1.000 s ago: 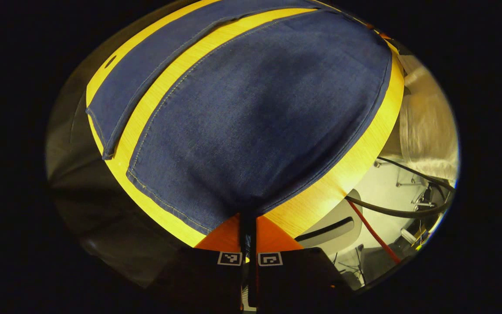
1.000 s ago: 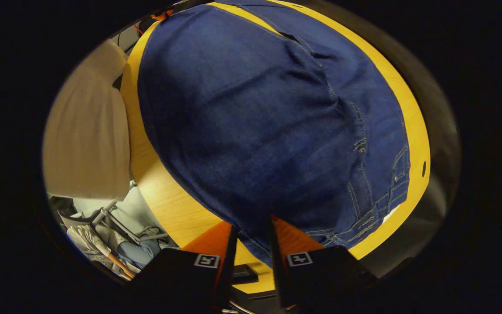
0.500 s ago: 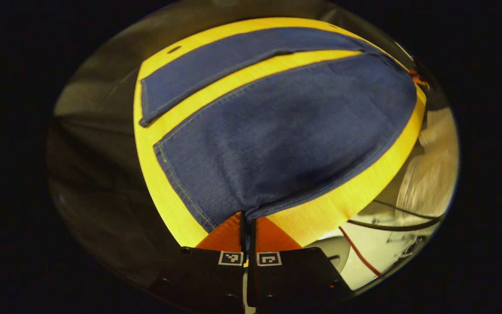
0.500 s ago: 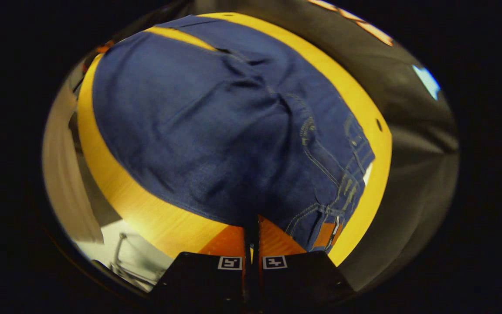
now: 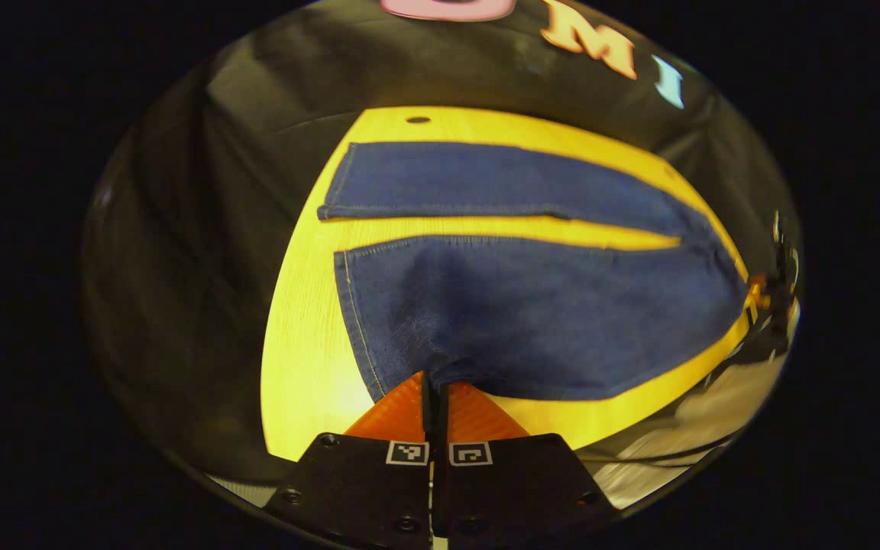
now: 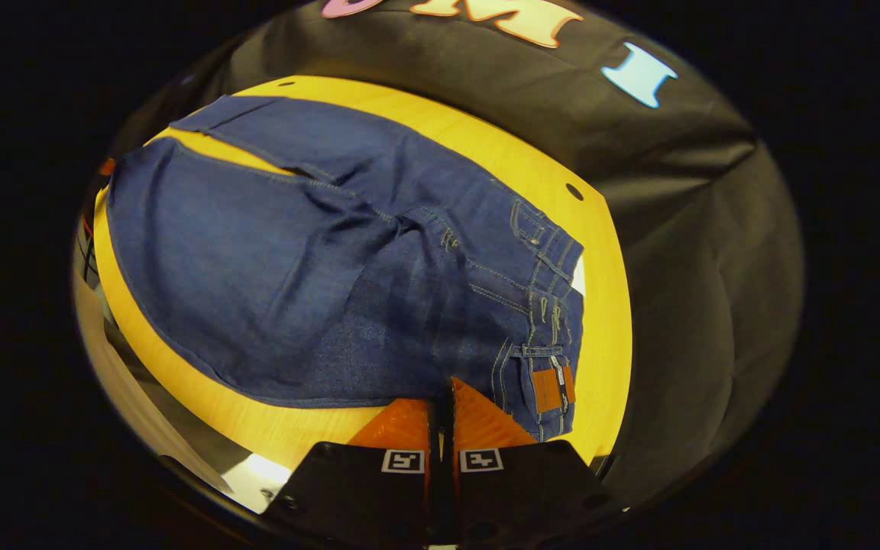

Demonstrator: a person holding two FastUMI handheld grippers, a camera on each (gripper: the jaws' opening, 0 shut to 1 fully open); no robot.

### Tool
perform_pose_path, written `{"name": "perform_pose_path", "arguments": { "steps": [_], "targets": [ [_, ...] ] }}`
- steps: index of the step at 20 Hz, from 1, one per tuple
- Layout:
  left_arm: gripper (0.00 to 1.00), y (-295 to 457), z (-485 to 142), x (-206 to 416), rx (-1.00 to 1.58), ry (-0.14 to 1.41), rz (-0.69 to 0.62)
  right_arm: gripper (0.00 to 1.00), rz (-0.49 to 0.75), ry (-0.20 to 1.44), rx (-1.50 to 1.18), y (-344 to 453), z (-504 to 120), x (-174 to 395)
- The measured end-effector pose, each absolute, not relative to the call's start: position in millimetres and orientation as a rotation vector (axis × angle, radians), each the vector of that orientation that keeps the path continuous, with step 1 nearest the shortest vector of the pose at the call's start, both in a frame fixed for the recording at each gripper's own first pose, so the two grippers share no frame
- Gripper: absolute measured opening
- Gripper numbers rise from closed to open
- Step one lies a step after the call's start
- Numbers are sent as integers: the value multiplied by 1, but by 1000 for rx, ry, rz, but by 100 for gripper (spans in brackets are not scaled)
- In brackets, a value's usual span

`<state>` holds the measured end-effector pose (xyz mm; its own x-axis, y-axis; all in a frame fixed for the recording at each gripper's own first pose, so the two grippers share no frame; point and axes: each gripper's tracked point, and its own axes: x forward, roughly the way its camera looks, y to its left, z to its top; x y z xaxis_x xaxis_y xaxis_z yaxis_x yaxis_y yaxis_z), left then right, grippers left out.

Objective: Grasp the waist and the cuffs of the jeans and fold them to make the two legs overlap; first hold the waist and fold one-third of the jeans toward the cuffs, then hold the cuffs and fold the remaining one-third in the same direction to finish folding.

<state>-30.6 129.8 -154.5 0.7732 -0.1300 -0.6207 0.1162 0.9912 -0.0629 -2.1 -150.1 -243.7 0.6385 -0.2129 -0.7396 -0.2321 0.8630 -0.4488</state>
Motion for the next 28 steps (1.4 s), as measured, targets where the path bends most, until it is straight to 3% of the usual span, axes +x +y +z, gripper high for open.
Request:
{"name": "perform_pose_path", "arguments": {
  "steps": [8, 15, 20, 28],
  "targets": [
    [0, 110, -57, 0, -314, 475, -109, 2, -93, 711, -246, -127, -169, 42],
    [0, 140, 10, 57, -357, 388, -56, 3, -108, 615, -55, -123, -117, 113],
    [0, 148, 17, 110, -397, 480, -13, 2, -75, 662, -24, -118, -118, 178],
    [0, 148, -8, 201, -405, 640, 11, 2, -72, 805, 33, -125, -186, 268]
  ]
}}
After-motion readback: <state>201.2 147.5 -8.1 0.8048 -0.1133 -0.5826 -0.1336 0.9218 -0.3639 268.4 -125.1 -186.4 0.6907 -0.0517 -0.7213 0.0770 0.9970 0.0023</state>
